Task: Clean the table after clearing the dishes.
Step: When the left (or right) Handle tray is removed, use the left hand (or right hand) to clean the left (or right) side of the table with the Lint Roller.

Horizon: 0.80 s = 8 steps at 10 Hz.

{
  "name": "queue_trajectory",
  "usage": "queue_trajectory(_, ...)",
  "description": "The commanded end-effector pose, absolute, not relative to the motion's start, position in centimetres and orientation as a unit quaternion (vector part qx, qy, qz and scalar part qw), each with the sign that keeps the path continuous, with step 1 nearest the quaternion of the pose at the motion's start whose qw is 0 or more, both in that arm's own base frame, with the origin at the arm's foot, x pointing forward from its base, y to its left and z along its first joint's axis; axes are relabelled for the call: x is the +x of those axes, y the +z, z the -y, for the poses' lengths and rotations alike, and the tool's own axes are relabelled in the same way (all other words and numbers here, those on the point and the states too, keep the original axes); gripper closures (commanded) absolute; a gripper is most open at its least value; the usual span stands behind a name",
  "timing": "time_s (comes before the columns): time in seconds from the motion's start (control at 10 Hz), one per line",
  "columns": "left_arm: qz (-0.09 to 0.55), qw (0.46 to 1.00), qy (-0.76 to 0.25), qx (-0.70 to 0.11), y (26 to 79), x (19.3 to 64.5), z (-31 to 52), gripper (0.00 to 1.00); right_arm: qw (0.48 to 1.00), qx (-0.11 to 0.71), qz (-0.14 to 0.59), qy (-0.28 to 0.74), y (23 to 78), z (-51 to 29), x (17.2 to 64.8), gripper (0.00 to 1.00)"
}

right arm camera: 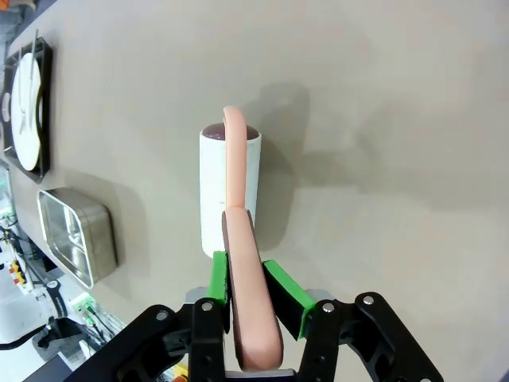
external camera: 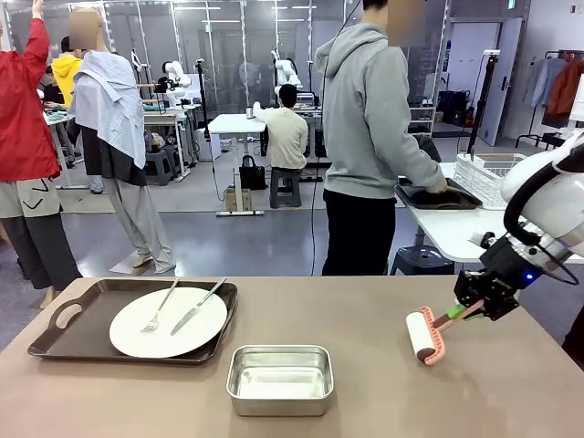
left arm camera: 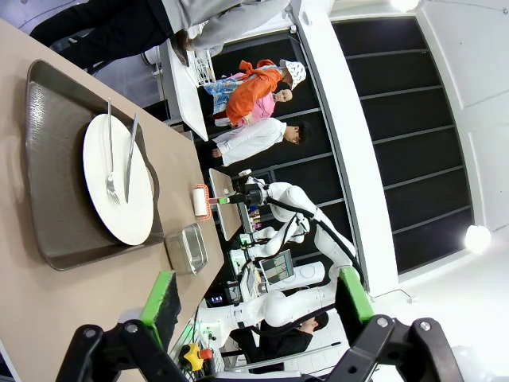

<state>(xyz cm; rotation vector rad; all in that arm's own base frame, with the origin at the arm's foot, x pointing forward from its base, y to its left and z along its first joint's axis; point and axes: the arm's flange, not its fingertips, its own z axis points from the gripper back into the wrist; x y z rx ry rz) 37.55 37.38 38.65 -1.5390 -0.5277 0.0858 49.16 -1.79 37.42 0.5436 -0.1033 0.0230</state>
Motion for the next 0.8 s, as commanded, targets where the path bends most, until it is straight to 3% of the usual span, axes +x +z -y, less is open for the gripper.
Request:
queue_trajectory(0.0, 0.232, 0.691, 0.042, -0.684, 38.7, 37.3, -37.5, 0.0, 0.976, 0.215, 0.039, 0.005, 38.1, 2.9, 47.1, 0.77)
queue_trajectory(0.3, 0.232, 0.691, 0.042, -0.684, 38.7, 37.3, -37.5, 0.0, 0.985, 0.17, 0.02, -0.007, 40.8, 3.3, 47.7, 0.77)
queue_trajectory(0.4, 0.232, 0.691, 0.042, -0.684, 38.7, 37.3, -37.5, 0.0, 0.981, 0.194, 0.008, 0.005, 41.1, 3.2, 48.7, 0.77)
queue_trajectory(0.5, 0.232, 0.691, 0.042, -0.684, 38.7, 37.3, -37.5, 0.0, 0.981, 0.187, 0.042, 0.005, 40.3, 3.7, 47.7, 0.77)
queue_trajectory(0.7, 0.232, 0.691, 0.042, -0.684, 38.7, 37.3, -37.5, 0.0, 0.981, 0.187, 0.042, 0.005, 40.3, 3.7, 47.7, 0.77)
